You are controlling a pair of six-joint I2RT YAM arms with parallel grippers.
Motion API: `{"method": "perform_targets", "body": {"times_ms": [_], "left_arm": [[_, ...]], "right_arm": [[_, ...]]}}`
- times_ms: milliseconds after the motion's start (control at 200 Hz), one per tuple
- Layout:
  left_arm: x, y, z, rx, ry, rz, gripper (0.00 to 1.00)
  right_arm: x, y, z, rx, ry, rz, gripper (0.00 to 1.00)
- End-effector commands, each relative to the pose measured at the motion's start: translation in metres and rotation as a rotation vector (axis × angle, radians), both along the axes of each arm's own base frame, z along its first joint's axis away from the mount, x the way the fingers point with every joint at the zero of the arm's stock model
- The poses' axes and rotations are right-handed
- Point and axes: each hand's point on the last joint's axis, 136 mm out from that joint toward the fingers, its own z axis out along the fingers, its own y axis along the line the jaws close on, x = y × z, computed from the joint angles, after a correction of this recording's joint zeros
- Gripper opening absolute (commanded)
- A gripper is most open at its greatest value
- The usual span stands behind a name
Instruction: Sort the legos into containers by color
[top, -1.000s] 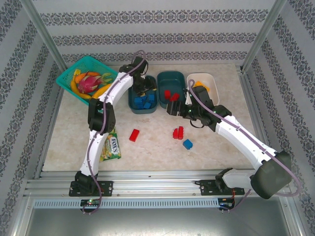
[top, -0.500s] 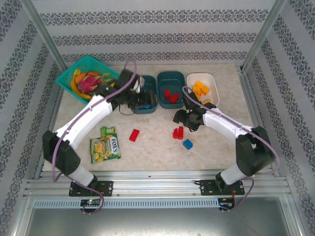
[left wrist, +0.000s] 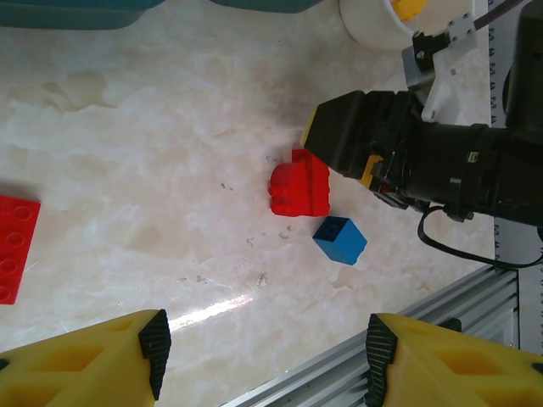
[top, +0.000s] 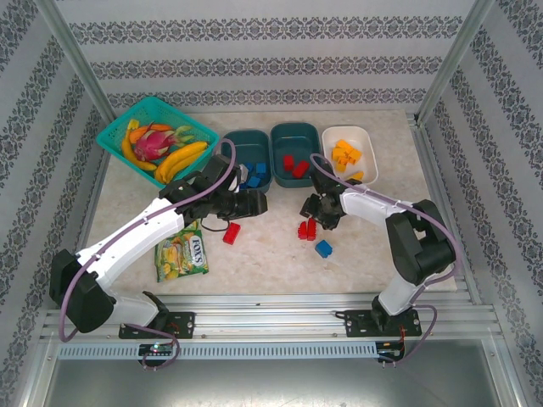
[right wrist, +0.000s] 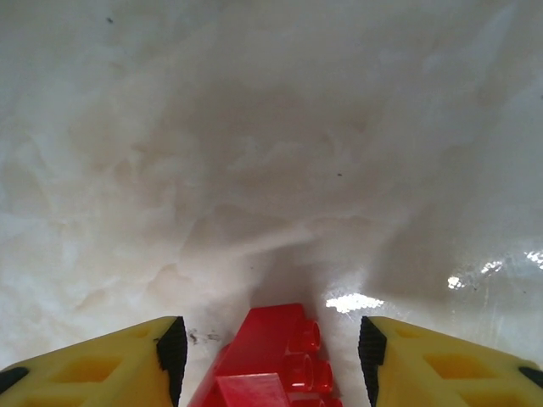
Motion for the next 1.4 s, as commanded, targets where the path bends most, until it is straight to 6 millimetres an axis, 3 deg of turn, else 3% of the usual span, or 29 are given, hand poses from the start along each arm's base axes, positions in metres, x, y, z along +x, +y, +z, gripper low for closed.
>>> {"method": "perform_targets", "body": {"times_ms": [0, 290, 490, 625, 779, 889, 1009, 1174, 1394], "left_arm": [[0.005, -0.005, 0.017, -0.027, -0.054, 0.006, 0.65], [0.006, -0.01, 0.015, -0.038, -0.044, -0.003, 0.65], [0.006, -0.011, 0.013, -0.036, -0.041, -0.003, 0.65], [0.004, -0.013, 0.011, -0.042, -0.036, -0.003, 0.65], [0.008, -0.016, 0.02, -0.074, -0.052, 0.017, 0.65], [0.021, -0.022, 0.034, -0.11, -0.078, 0.042, 0.67], [0.043, -0.027, 0.047, -0.16, -0.088, 0.07, 0.67], [0.076, -0.03, 0.053, -0.186, -0.098, 0.091, 0.67], [0.11, -0.028, 0.058, -0.188, -0.132, 0.105, 0.67]], "right_arm": [[-0.013, 0.001, -0.013, -0.009, 0.04, -0.003, 0.55], [-0.019, -0.004, -0.021, -0.029, 0.055, -0.003, 0.42], [-0.017, -0.009, -0.017, -0.051, 0.036, -0.005, 0.25], [-0.012, -0.014, 0.003, -0.078, -0.019, 0.007, 0.15], [0.004, -0.02, 0.055, -0.13, -0.148, 0.055, 0.12], [0.031, -0.016, 0.101, -0.159, -0.285, 0.113, 0.12], [0.072, -0.005, 0.129, -0.19, -0.376, 0.186, 0.11], [0.14, 0.007, 0.132, -0.189, -0.434, 0.222, 0.11], [0.22, 0.016, 0.113, -0.121, -0.455, 0.238, 0.1]]}}
